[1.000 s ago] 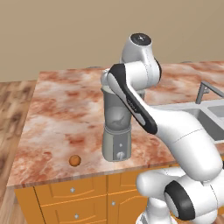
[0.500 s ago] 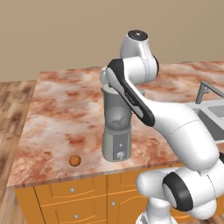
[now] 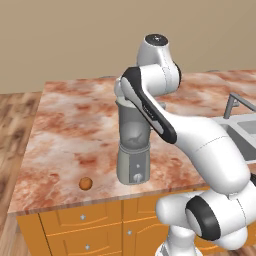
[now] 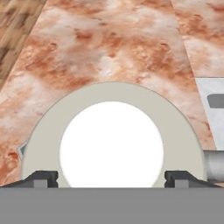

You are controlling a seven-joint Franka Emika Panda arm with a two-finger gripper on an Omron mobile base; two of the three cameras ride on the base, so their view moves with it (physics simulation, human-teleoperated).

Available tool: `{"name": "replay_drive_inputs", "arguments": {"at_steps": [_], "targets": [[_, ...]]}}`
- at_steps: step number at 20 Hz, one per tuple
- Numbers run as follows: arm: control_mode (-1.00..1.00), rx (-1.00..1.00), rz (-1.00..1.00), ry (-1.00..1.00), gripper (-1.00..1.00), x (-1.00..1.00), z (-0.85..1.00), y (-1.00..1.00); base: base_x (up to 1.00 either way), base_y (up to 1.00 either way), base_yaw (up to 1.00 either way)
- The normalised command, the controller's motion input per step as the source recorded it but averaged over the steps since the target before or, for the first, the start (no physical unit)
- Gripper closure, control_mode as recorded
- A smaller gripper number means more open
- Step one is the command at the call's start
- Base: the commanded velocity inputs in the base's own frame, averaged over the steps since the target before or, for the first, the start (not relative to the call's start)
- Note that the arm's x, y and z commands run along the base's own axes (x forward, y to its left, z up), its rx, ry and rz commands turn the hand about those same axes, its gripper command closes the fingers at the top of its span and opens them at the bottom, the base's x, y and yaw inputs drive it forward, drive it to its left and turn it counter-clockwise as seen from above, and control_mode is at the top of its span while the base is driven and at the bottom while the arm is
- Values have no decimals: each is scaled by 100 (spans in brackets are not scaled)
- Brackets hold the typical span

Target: Open the blender lid, put the tangerine in the blender, close the lid, and start the blender.

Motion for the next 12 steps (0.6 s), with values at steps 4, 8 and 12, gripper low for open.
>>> {"name": "replay_drive_inputs", "arguments": {"at_steps": [4,8,12], "targets": [[-100,0,0,1,100,0,-10,0,0,0,0],[-100,0,0,-6,100,0,16,0,0,0,0],[-100,-4,0,-22,100,0,66,2,0,0,0]]}}
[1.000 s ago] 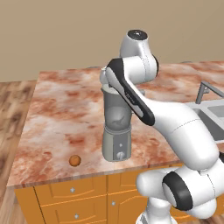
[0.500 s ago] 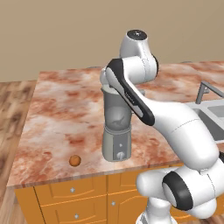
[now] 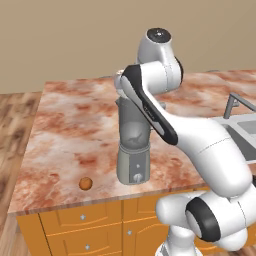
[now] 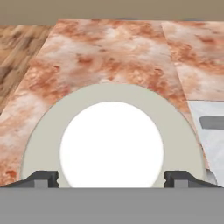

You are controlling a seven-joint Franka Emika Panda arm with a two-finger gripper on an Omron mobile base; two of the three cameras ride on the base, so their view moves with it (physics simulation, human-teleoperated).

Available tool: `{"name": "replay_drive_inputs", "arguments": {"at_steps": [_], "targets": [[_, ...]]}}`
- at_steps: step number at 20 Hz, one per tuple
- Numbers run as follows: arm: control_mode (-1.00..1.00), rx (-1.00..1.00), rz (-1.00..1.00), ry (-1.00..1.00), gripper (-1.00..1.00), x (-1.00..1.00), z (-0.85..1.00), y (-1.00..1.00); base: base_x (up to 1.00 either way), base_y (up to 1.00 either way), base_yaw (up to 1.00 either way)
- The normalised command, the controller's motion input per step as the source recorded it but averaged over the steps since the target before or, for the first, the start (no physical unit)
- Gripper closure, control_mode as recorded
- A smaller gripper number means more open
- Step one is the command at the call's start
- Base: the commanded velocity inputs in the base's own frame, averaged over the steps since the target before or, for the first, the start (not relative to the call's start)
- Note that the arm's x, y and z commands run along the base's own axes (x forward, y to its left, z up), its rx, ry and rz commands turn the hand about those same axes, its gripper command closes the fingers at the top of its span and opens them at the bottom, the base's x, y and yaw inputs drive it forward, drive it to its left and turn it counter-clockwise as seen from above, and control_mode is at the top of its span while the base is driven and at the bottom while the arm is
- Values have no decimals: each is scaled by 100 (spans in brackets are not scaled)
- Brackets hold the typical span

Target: Open the blender lid, put the tangerine in the blender, close the lid, and start the blender.

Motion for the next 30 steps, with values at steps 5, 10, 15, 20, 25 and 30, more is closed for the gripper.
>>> {"name": "replay_drive_inputs", "arguments": {"at_steps": [5,10,15,20,25,30], "targets": [[-100,-6,0,-19,100,-15,86,0,0,0,0],[-100,-2,-4,-6,100,-70,30,-67,0,0,0],[-100,5,-11,2,100,-78,-22,-100,0,0,0],[-100,7,-8,5,100,-51,-75,-100,0,0,0],[-100,8,-2,11,100,-9,-100,-100,0,0,0],[-100,10,0,20,100,10,-100,-93,0,0,0]]}}
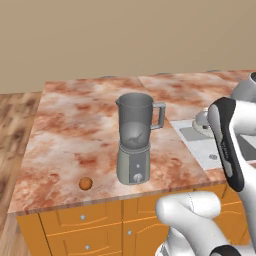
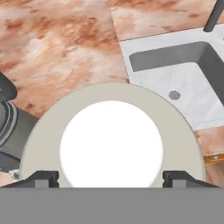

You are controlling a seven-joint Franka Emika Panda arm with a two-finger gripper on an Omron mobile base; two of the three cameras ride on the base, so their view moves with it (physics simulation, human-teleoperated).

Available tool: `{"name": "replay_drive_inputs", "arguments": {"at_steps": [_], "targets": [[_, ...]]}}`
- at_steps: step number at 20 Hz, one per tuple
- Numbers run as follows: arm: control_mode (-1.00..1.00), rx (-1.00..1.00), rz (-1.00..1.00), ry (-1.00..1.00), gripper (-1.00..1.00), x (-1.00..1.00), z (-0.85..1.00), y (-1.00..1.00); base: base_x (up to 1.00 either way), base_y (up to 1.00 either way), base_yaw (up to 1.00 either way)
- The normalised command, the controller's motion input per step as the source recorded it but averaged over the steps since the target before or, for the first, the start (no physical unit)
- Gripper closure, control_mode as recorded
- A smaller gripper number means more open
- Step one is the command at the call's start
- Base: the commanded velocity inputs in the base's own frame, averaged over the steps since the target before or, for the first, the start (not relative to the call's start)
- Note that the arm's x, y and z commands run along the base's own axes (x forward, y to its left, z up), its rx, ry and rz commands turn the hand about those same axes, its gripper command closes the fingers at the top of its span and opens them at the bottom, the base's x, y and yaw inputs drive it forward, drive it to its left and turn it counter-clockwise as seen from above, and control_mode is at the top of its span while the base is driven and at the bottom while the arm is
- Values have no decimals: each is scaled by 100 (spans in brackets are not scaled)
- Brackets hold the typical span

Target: Open the blender lid, put the tangerine in the blender, close the lid, and start the blender.

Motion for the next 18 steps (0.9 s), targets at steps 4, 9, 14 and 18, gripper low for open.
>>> {"name": "replay_drive_inputs", "arguments": {"at_steps": [4,9,14,18], "targets": [[-100,3,0,20,100,49,-76,-38,0,0,0],[-100,0,4,18,100,70,-76,-1,0,0,0],[-100,0,5,5,100,41,-70,-9,0,0,0],[-100,0,6,0,100,14,-56,-11,0,0,0]]}}
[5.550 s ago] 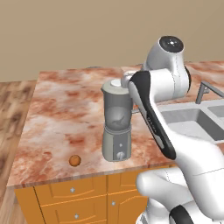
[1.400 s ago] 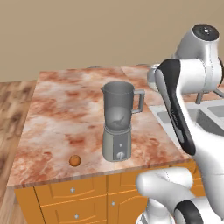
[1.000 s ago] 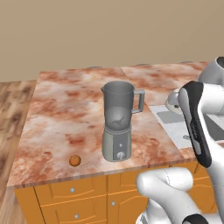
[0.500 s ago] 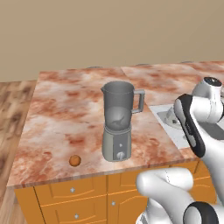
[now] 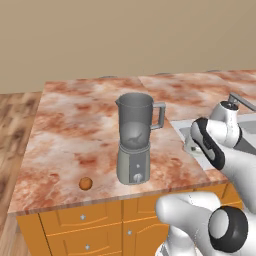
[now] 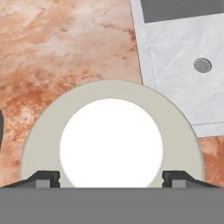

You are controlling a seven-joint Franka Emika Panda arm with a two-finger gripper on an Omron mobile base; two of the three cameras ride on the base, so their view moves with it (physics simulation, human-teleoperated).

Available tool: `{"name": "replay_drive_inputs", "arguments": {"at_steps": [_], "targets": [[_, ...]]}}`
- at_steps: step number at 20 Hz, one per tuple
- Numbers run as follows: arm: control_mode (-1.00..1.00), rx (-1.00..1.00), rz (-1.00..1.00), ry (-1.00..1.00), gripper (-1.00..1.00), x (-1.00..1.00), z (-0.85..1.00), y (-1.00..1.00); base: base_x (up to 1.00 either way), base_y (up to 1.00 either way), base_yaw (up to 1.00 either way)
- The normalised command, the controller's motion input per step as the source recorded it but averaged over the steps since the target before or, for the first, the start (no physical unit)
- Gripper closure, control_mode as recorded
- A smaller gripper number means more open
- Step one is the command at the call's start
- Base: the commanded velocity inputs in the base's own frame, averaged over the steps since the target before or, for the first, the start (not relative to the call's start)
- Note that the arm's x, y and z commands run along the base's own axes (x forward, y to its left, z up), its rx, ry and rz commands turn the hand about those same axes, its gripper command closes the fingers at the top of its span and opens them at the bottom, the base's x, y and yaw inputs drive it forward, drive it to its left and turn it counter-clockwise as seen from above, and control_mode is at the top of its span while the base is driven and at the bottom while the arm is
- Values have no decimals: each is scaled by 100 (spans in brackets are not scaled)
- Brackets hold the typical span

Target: Open the blender lid, put the tangerine in the blender, close the lid, and start the blender.

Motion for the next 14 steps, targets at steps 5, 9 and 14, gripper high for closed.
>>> {"name": "replay_drive_inputs", "arguments": {"at_steps": [5,9,14], "targets": [[-100,0,3,-3,100,20,-57,0,0,0,0],[-100,0,2,-1,100,27,-61,0,0,0,0],[-100,0,2,0,100,16,-39,0,0,0,0]]}}
